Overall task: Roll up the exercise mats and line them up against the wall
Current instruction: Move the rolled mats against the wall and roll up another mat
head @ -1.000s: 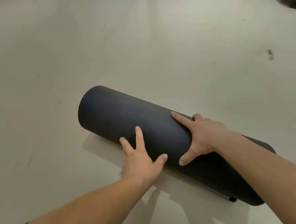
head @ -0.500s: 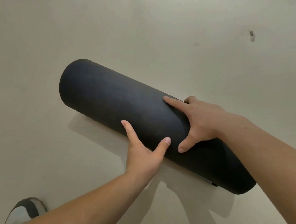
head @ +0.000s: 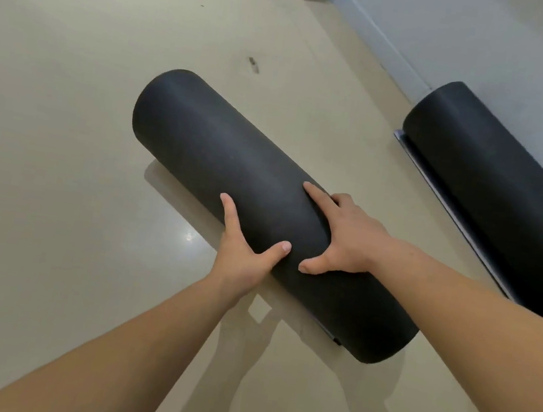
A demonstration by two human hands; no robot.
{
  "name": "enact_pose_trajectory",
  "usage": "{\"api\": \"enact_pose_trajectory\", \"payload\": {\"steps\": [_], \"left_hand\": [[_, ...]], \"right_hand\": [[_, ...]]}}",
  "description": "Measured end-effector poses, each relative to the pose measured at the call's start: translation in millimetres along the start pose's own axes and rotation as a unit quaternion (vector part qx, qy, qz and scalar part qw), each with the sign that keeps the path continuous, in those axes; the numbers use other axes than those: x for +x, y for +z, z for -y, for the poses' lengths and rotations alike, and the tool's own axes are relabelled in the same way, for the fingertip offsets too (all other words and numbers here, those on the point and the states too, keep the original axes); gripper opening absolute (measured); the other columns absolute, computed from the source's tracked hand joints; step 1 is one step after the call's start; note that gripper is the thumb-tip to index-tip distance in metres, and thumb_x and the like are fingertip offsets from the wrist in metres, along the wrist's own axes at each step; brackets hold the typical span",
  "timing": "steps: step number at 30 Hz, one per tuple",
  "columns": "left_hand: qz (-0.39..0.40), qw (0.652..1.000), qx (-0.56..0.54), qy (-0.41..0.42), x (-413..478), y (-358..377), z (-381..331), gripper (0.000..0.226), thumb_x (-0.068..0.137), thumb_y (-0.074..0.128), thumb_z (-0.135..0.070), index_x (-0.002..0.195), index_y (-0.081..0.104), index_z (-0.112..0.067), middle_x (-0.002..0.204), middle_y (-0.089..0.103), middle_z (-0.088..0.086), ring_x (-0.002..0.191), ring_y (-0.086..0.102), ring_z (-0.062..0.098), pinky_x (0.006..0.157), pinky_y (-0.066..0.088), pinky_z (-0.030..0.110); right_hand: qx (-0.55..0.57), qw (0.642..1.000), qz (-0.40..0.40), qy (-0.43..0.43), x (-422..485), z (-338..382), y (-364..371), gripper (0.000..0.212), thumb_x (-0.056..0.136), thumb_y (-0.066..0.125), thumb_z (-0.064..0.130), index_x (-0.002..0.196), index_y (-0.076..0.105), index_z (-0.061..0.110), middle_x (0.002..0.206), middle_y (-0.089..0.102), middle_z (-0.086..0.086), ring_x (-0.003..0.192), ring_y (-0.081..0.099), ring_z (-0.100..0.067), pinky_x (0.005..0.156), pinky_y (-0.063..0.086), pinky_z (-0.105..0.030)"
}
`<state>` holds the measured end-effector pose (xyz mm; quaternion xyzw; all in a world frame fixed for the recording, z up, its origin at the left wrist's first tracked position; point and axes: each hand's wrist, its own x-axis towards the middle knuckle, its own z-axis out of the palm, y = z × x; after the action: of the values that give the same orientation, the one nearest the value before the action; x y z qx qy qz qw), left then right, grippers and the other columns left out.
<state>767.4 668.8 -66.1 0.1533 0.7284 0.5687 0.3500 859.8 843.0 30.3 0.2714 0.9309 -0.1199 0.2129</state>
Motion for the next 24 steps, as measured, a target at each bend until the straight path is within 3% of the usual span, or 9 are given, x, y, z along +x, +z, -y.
{"api": "enact_pose_trajectory", "payload": {"steps": [4, 7, 12, 14, 16, 19, 24], "left_hand": [[0.053, 0.998, 0.0, 0.019, 15.5, 33.4, -10.7, 0.132, 0.085, 0.087, -0.035, 0.158, -0.022, -0.051, 0.17, 0.02, -0.015, 0.15, 0.035, 0.015, 0.116, 0.036, 0.034], [0.058, 0.998, 0.005, 0.011, 23.1, 50.5, -19.2, 0.126, 0.086, 0.086, -0.036, 0.162, -0.014, -0.047, 0.17, 0.021, -0.014, 0.152, 0.032, 0.018, 0.116, 0.037, 0.035], [-0.042, 0.999, 0.006, -0.014, 11.5, 81.2, -27.1, 0.11, 0.086, 0.083, -0.048, 0.166, 0.007, -0.042, 0.167, 0.03, -0.011, 0.152, 0.035, 0.021, 0.118, 0.039, 0.044], [-0.032, 0.998, -0.022, -0.043, -9.7, 103.2, -22.1, 0.102, 0.091, 0.077, -0.049, 0.164, 0.006, -0.046, 0.166, 0.031, -0.011, 0.149, 0.04, 0.021, 0.116, 0.043, 0.044], [0.003, 0.996, -0.061, -0.062, -29.5, 122.9, -13.1, 0.107, 0.088, 0.079, -0.05, 0.159, 0.0, -0.058, 0.163, 0.033, -0.014, 0.14, 0.047, 0.015, 0.112, 0.05, 0.05], [0.007, 0.996, -0.063, -0.058, -35.2, 139.3, -11.0, 0.115, 0.08, 0.083, -0.057, 0.156, -0.004, -0.063, 0.158, 0.033, -0.016, 0.134, 0.045, 0.009, 0.112, 0.05, 0.05], [0.041, 0.996, -0.067, -0.043, -24.0, 168.6, -24.1, 0.12, 0.085, 0.087, -0.037, 0.161, -0.005, -0.054, 0.144, 0.034, -0.026, 0.125, 0.045, 0.005, 0.11, 0.051, 0.051]], "right_hand": [[0.074, 0.996, -0.031, 0.037, -17.4, -41.3, 8.6, 0.134, 0.061, 0.084, 0.07, 0.156, -0.009, 0.057, 0.166, 0.014, 0.003, 0.15, 0.03, -0.029, 0.112, 0.045, -0.053], [0.052, 0.997, -0.016, 0.06, -34.8, -67.9, 6.2, 0.14, 0.056, 0.085, 0.077, 0.155, -0.011, 0.059, 0.171, 0.006, 0.003, 0.157, 0.017, -0.029, 0.118, 0.037, -0.058], [0.076, 0.99, -0.032, 0.115, -66.3, -102.4, 18.9, 0.135, 0.051, 0.076, 0.09, 0.155, -0.006, 0.06, 0.154, 0.035, 0.002, 0.137, 0.046, -0.025, 0.103, 0.051, -0.048], [0.088, 0.99, -0.053, 0.099, -69.5, -109.4, 24.5, 0.127, 0.053, 0.073, 0.091, 0.153, -0.001, 0.064, 0.151, 0.038, 0.005, 0.134, 0.048, -0.022, 0.101, 0.052, -0.045], [0.097, 0.99, -0.057, 0.079, -70.5, -114.6, 27.1, 0.123, 0.055, 0.073, 0.089, 0.151, -0.001, 0.067, 0.153, 0.035, 0.004, 0.136, 0.045, -0.022, 0.102, 0.052, -0.045], [0.093, 0.993, -0.027, 0.061, -73.8, -126.8, 27.3, 0.13, 0.054, 0.076, 0.085, 0.147, -0.012, 0.07, 0.167, 0.016, 0.002, 0.148, 0.035, -0.026, 0.107, 0.049, -0.049], [0.079, 0.994, -0.022, 0.075, -75.1, -161.6, 22.6, 0.132, 0.057, 0.079, 0.075, 0.149, -0.015, 0.065, 0.162, 0.018, 0.002, 0.139, 0.042, -0.03, 0.099, 0.054, -0.048]]}}
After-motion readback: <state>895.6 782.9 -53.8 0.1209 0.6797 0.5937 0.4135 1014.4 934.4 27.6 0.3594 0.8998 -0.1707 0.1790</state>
